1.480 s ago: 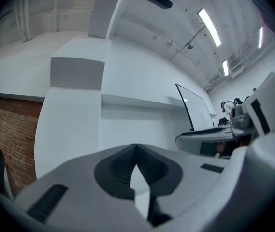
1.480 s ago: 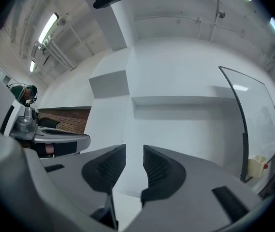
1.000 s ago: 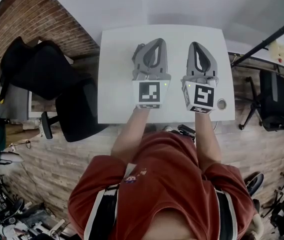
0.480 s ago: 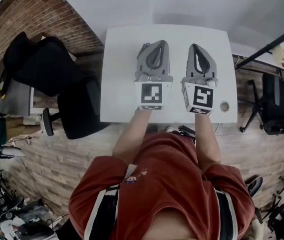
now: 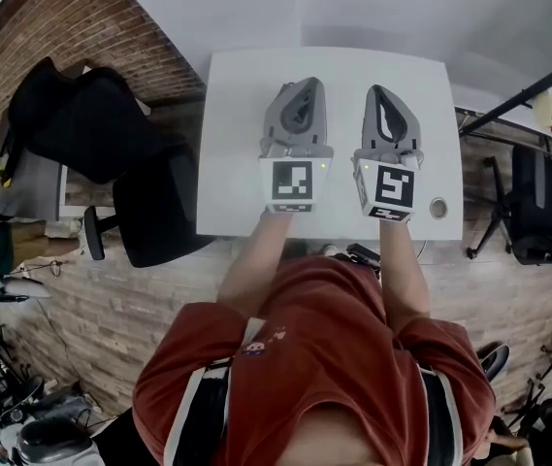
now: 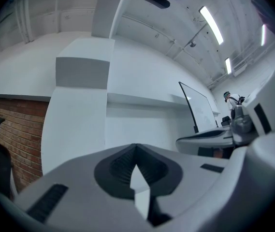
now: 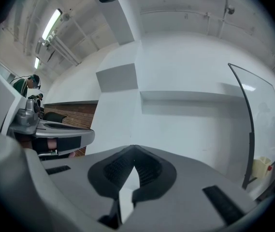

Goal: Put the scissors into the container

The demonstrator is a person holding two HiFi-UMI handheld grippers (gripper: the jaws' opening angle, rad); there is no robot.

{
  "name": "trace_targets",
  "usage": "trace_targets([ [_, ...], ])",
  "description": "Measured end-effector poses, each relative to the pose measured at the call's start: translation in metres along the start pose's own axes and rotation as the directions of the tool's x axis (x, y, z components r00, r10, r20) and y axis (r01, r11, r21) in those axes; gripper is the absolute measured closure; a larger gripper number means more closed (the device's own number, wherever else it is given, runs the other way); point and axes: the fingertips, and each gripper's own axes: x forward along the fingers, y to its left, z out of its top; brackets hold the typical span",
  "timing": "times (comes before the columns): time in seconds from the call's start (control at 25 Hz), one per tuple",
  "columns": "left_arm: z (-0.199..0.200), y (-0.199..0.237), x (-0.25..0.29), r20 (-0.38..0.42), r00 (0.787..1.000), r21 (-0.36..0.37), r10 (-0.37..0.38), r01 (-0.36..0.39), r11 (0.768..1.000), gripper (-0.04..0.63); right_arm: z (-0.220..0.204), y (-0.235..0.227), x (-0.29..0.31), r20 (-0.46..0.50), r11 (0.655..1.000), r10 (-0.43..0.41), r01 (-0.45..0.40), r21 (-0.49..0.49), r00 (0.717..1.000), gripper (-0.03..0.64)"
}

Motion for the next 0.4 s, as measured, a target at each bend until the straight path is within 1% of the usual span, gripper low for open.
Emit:
trace_targets([
  [0.24,-0.0009,0.0029,0.0003,-0.002,1.0,0.005,0.005,-0.005,1.0,0.583,0.0003,0.0017,0.0027,0.002,1.0,0.005,-0.005,-0.002,1.0,0.606],
  [0.4,-0.0019,0.0024,0.0008,0.004,1.0,0.012,0.006,-0.006,1.0,0.583,-0.0005,0.0011,0.0029,0.002,0.999,0.019,-0.019,0.032,1.0,0.607],
])
